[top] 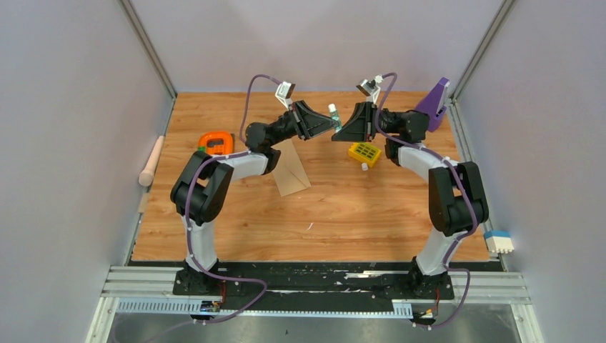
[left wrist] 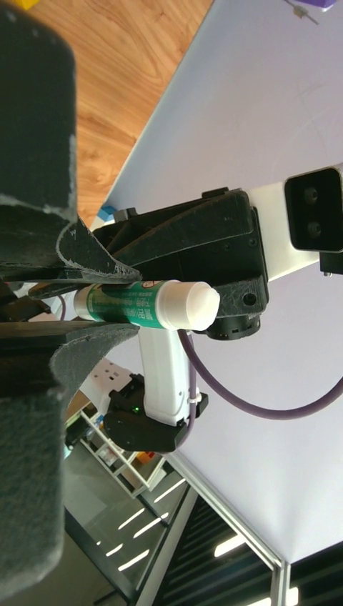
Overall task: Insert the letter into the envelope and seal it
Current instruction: Screw the solid glue.
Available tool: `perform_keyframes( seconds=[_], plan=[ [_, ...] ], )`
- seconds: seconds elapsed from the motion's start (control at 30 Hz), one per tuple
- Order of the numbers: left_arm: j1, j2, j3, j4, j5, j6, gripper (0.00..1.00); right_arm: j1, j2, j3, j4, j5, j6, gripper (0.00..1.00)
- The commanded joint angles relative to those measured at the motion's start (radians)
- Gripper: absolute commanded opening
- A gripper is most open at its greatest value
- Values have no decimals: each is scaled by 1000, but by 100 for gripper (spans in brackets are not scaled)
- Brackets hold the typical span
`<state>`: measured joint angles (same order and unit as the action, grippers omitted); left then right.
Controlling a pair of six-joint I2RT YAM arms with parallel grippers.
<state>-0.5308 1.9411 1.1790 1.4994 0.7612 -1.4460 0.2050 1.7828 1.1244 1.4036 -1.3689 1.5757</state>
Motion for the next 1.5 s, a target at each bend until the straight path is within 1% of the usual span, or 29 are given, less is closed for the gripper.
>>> perform_keyframes(
  seconds=[0.0,0.13,0.17,0.23,0.3,0.37,0.4,0.47,0.57,0.67,0.77,0.9,1.0,1.13,1.2,1.23,1.3,1.4,1.43,1.47],
  plan=[
    [-6,-27,3,29,12,23,3,-4,-50,-7,-83,46,-115,11],
    [-6,-25,-6,28,13,41,0,-12,-92,15,-344,45,-298,5],
    [-6,-24,-9,28,11,44,0,-17,-102,27,-435,46,-354,1],
    [-5,-23,-18,23,7,62,1,-31,-131,57,-644,70,-507,0],
    [-6,-23,-29,7,4,79,1,-37,-161,105,-926,127,-722,0],
    [-6,-24,-44,-15,-1,96,2,-36,-188,148,-1166,230,-923,1],
    [-6,-24,-54,-29,-5,102,2,-34,-197,162,-1233,287,-1010,3],
    [-6,-23,-66,-51,-12,115,2,-23,-216,173,-1330,370,-1118,4],
    [-5,-17,-84,-75,-21,136,2,3,-240,184,-1445,522,-1255,4],
    [-6,-12,-95,-103,-29,151,1,41,-271,178,-1506,665,-1392,4],
    [-5,-10,-106,-117,-33,163,0,79,-296,165,-1538,764,-1505,5],
    [-4,-8,-106,-127,-33,165,0,122,-315,157,-1558,915,-1604,6],
    [-5,-8,-106,-130,-32,164,0,171,-322,168,-1576,1074,-1673,15],
    [-5,-4,-106,-135,-32,166,0,274,-318,188,-1588,1348,-1777,28],
    [-5,-4,-104,-135,-32,166,0,321,-315,192,-1588,1424,-1832,35],
    [-5,-4,-104,-134,-31,166,0,335,-317,193,-1593,1434,-1847,40],
    [-4,-6,-106,-133,-31,167,0,332,-328,198,-1617,1392,-1827,51],
    [1,-9,-106,-127,-29,163,0,264,-356,231,-1715,1005,-1768,61],
    [2,-11,-105,-122,-30,162,0,229,-367,236,-1737,851,-1743,66],
    [6,-12,-103,-113,-29,156,0,186,-375,238,-1754,697,-1708,68]
  ],
)
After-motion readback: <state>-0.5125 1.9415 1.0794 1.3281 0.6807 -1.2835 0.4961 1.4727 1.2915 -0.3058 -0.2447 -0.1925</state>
